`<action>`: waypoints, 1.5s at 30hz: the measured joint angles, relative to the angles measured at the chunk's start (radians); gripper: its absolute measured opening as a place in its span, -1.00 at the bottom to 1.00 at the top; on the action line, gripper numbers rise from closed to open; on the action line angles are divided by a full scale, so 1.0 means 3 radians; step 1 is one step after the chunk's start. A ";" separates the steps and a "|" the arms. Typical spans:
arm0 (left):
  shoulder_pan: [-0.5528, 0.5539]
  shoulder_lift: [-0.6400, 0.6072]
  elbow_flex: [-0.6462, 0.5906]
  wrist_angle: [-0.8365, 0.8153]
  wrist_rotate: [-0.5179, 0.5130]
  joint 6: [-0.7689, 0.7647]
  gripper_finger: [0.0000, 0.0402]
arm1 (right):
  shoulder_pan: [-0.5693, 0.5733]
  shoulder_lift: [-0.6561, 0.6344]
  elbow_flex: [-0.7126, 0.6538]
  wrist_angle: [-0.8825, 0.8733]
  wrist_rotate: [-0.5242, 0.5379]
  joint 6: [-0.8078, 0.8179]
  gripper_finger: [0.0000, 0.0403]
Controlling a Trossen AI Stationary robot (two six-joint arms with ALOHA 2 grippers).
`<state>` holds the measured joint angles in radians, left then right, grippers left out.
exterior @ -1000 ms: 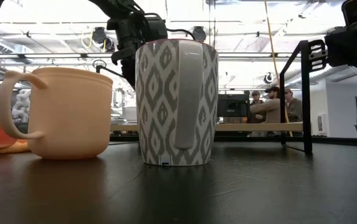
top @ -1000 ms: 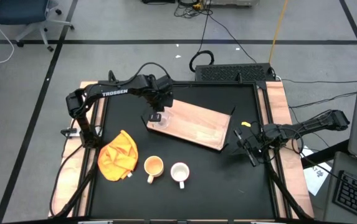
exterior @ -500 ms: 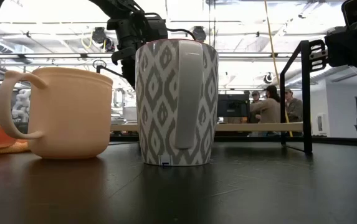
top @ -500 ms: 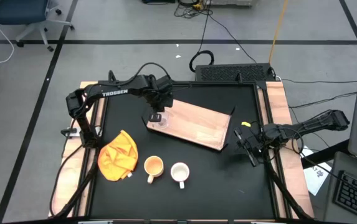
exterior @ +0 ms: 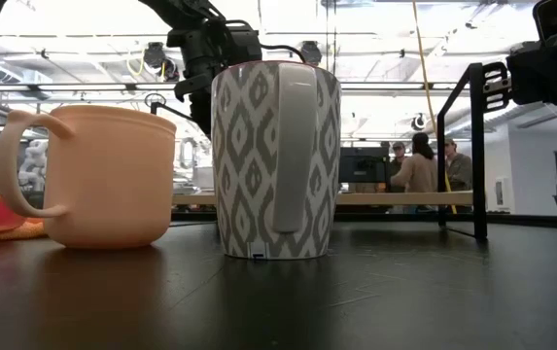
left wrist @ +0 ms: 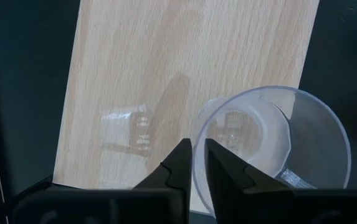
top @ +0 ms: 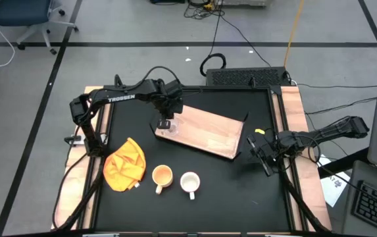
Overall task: Stack small to large cups/mugs on shelf
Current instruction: Put the transparent mug on the shelf, then put the light orange mug on the shelf
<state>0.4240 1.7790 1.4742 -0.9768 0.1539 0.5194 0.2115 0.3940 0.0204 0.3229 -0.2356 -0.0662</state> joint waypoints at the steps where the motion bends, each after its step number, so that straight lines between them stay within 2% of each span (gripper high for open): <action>1: 0.0000 0.0000 0.0000 -0.0001 0.0000 -0.0001 -0.75 | -0.0001 0.0000 0.0000 0.0000 0.0000 0.0000 -1.00; 14: -0.0003 0.0000 0.0000 -0.0005 0.0003 -0.0013 -0.56 | -0.0001 0.0001 -0.0001 -0.0001 0.0000 -0.0005 -1.00; 45: -0.0108 0.0001 0.0000 0.0033 -0.0080 -0.0014 -0.56 | -0.0001 0.0001 -0.0001 -0.0001 -0.0001 -0.0008 -1.00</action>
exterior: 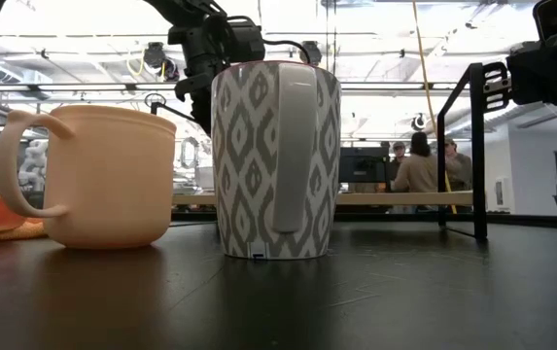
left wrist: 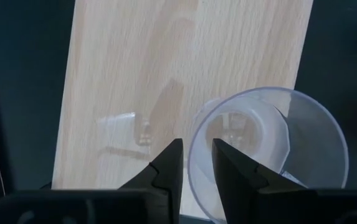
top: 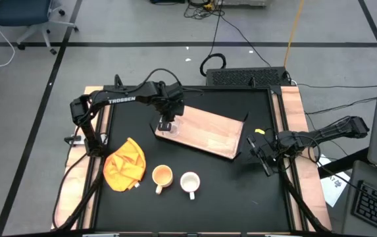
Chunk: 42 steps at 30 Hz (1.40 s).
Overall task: Stack small to large cups/mugs on shelf
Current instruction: Put the light orange mug on the shelf
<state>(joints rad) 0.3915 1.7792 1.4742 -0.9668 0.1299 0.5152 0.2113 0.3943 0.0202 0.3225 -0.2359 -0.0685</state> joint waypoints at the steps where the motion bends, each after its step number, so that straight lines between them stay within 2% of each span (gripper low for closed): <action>1: 0.0000 0.0000 0.0000 0.0000 0.0000 -0.0001 -0.56 | 0.0000 0.0000 0.0001 0.0000 0.0000 0.0000 -1.00; 19: 0.0001 0.0000 0.0001 0.0011 -0.0005 -0.0157 -0.56 | 0.0000 0.0000 -0.0021 0.0005 0.0000 0.0000 -1.00; 25: 0.0002 -0.0001 0.0001 0.0003 -0.0177 -0.0244 -0.56 | -0.0001 0.0000 -0.0021 0.0005 0.0000 0.0004 -1.00; 30: 0.0003 0.0001 0.0001 -0.0006 -0.0179 -0.0278 -0.55 | -0.0001 0.0000 -0.0021 0.0005 0.0000 0.0009 -1.00; 34: 0.0001 0.0001 0.0001 -0.0019 -0.0264 -0.0358 -0.40 | 0.0001 0.0000 -0.0021 0.0005 0.0000 0.0010 -1.00; 42: 0.0001 0.0001 0.0003 -0.0041 -0.0500 -0.0441 0.18 | 0.0000 0.0000 -0.0021 0.0006 0.0000 0.0008 -1.00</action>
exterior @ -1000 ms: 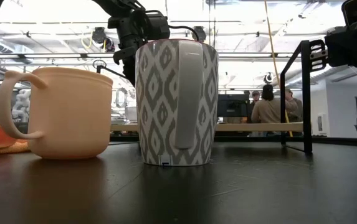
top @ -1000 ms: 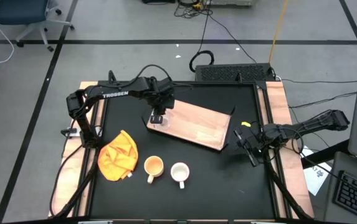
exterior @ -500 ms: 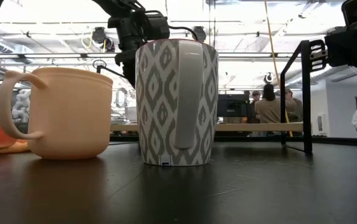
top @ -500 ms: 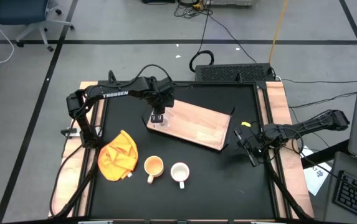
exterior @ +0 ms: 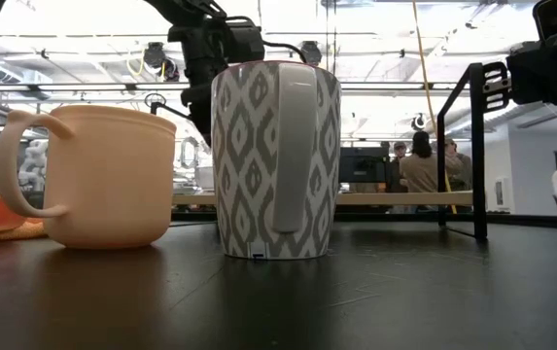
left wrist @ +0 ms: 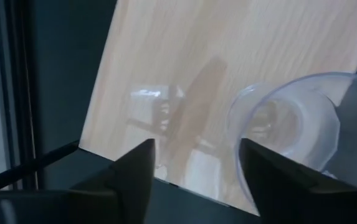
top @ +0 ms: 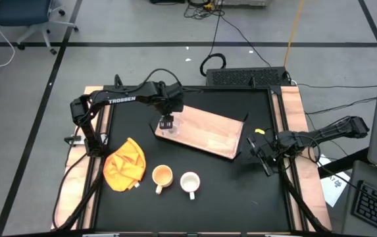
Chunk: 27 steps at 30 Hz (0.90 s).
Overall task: Stack small to large cups/mugs on shelf
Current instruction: Put the light orange mug on the shelf
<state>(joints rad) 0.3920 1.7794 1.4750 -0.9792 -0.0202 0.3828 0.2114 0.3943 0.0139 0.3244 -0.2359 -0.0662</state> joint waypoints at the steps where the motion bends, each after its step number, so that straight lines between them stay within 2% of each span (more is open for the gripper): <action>1: 0.0001 0.0000 0.0000 0.0001 -0.0003 -0.0002 0.23 | 0.0000 0.0000 0.0000 0.0000 0.0000 0.0001 -1.00; 7: -0.0043 0.0004 0.0059 -0.0004 -0.0012 -0.0038 0.45 | -0.0001 0.0000 0.0000 0.0000 0.0000 0.0000 -1.00; 11: -0.0101 0.0004 0.0250 -0.0103 0.0152 -0.0041 0.51 | 0.0001 0.0000 0.0000 0.0000 0.0000 0.0003 -1.00; 21: -0.0363 0.0003 0.1160 -0.0947 0.0212 -0.0211 0.59 | 0.0001 0.0000 0.0000 -0.0001 0.0000 -0.0003 -1.00; 27: -0.0572 0.0003 0.1699 -0.1428 0.0297 -0.0263 0.48 | -0.0001 0.0000 0.0000 -0.0001 0.0000 0.0001 -1.00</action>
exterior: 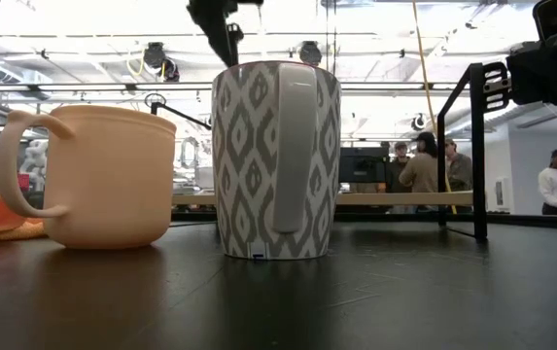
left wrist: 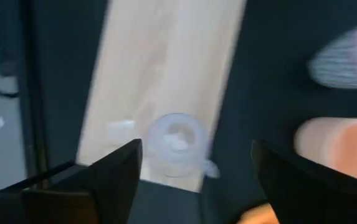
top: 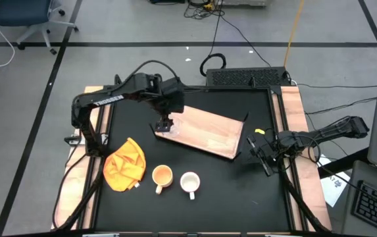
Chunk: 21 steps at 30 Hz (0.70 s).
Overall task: Stack small to large cups/mugs on shelf
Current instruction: Put the light orange mug on the shelf
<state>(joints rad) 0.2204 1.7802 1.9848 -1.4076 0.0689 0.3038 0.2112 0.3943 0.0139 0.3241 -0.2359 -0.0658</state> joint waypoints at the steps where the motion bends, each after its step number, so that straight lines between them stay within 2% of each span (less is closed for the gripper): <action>1: -0.0044 -0.0001 0.0071 -0.0057 0.0065 -0.0011 0.43 | 0.0001 0.0000 0.0000 0.0000 0.0000 0.0001 -1.00; 5: -0.0248 -0.0008 0.0234 -0.0271 0.0204 -0.0061 0.10 | 0.0001 0.0000 0.0000 0.0000 0.0000 0.0001 -1.00; 13: -0.0670 -0.0041 0.0231 -0.0439 0.0206 -0.0125 -0.90 | 0.0001 0.0000 0.0000 0.0000 0.0000 0.0004 -1.00; 21: -0.0988 -0.0049 0.0231 -0.0462 0.0113 -0.0378 -0.98 | 0.0001 0.0000 0.0000 0.0000 0.0000 0.0066 -1.00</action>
<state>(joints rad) -0.0759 1.7656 2.0541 -1.5463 0.1030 0.1904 0.2114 0.3941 0.0139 0.3241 -0.2359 -0.0460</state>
